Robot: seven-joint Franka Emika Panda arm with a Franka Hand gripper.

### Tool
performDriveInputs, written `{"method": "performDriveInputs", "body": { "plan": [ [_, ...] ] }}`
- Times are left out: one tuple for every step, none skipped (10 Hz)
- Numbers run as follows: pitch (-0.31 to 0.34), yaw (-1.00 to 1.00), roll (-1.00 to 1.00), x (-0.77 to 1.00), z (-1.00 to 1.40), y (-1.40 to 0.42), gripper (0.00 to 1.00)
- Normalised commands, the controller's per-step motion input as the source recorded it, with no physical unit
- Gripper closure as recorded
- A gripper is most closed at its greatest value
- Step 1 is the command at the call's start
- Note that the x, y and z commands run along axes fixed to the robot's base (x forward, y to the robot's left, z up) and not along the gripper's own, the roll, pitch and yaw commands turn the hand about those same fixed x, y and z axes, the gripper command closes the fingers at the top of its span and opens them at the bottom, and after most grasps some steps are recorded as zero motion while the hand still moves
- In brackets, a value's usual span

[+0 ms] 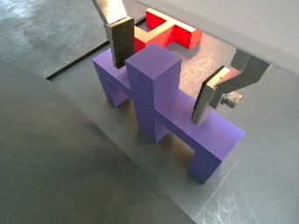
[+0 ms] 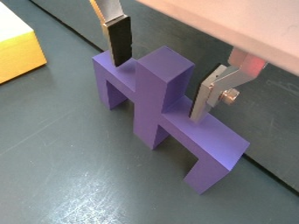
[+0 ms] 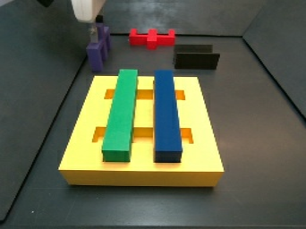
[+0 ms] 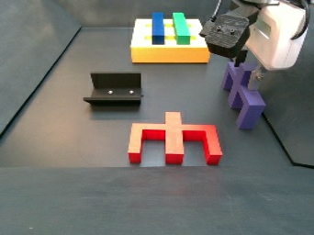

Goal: Pick up the purple object. Move up. Move to above the board. Insert the purple object.
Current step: Pick up the purple object.

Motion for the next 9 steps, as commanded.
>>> {"method": "performDriveInputs", "body": {
  "plan": [
    [0.000, 0.00, 0.00, 0.00, 0.00, 0.00, 1.00],
    [0.000, 0.00, 0.00, 0.00, 0.00, 0.00, 1.00],
    [0.000, 0.00, 0.00, 0.00, 0.00, 0.00, 1.00],
    [0.000, 0.00, 0.00, 0.00, 0.00, 0.00, 1.00],
    [0.000, 0.00, 0.00, 0.00, 0.00, 0.00, 1.00],
    [0.000, 0.00, 0.00, 0.00, 0.00, 0.00, 1.00],
    [0.000, 0.00, 0.00, 0.00, 0.00, 0.00, 1.00],
    [0.000, 0.00, 0.00, 0.00, 0.00, 0.00, 1.00],
    [0.000, 0.00, 0.00, 0.00, 0.00, 0.00, 1.00]
  ]
}}
